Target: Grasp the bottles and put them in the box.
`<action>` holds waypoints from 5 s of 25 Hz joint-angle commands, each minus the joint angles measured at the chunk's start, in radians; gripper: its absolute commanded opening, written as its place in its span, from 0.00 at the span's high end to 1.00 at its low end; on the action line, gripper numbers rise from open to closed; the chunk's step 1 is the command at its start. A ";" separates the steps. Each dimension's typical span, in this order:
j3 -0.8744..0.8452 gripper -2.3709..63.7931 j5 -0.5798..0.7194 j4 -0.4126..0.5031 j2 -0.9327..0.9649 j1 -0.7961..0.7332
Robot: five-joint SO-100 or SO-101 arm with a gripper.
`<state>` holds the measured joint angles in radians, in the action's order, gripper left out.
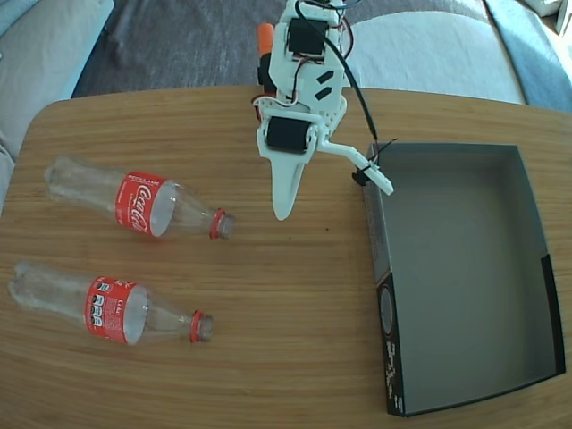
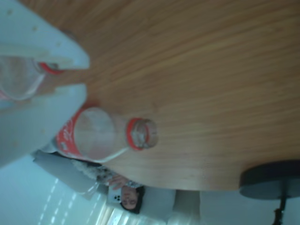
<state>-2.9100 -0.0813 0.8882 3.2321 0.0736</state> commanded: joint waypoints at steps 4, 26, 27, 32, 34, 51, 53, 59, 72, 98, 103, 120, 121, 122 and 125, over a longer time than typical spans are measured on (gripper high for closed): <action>0.017 0.97 -0.005 0.002 0.011 0.006; 0.017 0.97 -0.005 0.002 0.011 0.006; 0.017 0.97 -0.005 0.002 0.011 0.006; 0.017 0.97 -0.005 0.002 0.011 0.006; 0.017 0.97 -0.005 0.002 0.011 0.006; 0.017 0.97 -0.008 -0.002 0.011 -0.006; 0.026 0.97 -0.006 0.003 0.009 -0.006; 0.160 0.97 -0.005 0.095 -0.064 -0.005; 0.831 0.93 -0.002 0.183 -0.781 0.006; 1.578 0.35 0.293 0.815 -1.284 0.327; 1.647 0.35 0.293 0.825 -1.305 0.282; 1.654 0.14 0.301 0.761 -1.496 0.176; 1.654 0.13 0.295 0.761 -1.513 0.161; 1.654 0.11 0.291 0.758 -1.536 0.153; 1.658 0.10 0.291 0.726 -1.612 0.150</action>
<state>-1.3070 0.2163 1.6276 1.6398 0.2362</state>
